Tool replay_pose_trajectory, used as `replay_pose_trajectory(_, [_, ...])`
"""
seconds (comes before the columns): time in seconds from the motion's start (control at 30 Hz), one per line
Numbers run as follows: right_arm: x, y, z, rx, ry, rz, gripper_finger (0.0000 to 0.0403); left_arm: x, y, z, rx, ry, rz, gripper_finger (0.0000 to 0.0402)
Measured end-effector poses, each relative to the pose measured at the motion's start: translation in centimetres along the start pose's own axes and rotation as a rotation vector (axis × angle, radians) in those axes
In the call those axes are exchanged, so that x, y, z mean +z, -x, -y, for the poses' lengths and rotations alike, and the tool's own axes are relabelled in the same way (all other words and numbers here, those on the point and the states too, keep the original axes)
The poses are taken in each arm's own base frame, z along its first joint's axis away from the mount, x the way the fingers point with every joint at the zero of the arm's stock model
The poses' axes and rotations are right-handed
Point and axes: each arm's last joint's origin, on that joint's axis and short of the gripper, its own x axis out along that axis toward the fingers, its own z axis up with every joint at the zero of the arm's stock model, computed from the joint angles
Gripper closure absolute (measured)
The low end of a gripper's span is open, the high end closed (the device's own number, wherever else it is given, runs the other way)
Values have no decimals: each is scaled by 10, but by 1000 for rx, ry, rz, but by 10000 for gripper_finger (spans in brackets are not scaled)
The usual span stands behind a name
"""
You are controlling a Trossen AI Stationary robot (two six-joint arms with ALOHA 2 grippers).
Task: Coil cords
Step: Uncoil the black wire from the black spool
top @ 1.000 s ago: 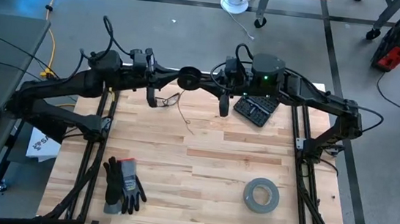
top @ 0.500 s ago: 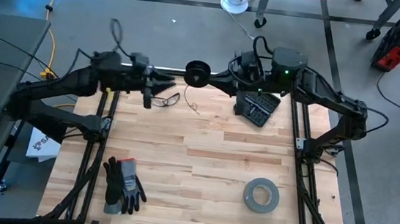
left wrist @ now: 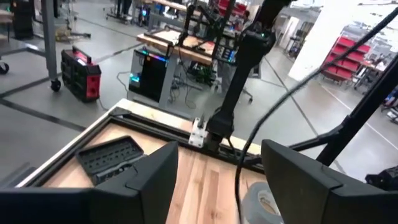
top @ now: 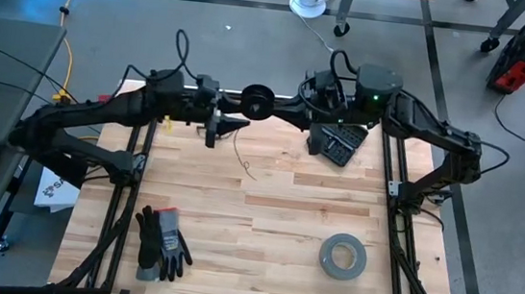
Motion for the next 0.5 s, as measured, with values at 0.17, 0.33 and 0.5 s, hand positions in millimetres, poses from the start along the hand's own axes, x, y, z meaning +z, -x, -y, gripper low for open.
replay_pose_trajectory(0.17, [0, 0, -1, 4, 2, -2, 403, -4, -10, -2, -26, 2, -18, 174])
replay_pose_trajectory(0.33, [0, 0, -1, 3, 3, -3, 403, 0, -7, 3, -77, -14, 9, 182])
replay_pose_trajectory(0.5, [0, 0, -1, 3, 4, -3, 403, 1, -1, 4, -81, -13, -2, 222])
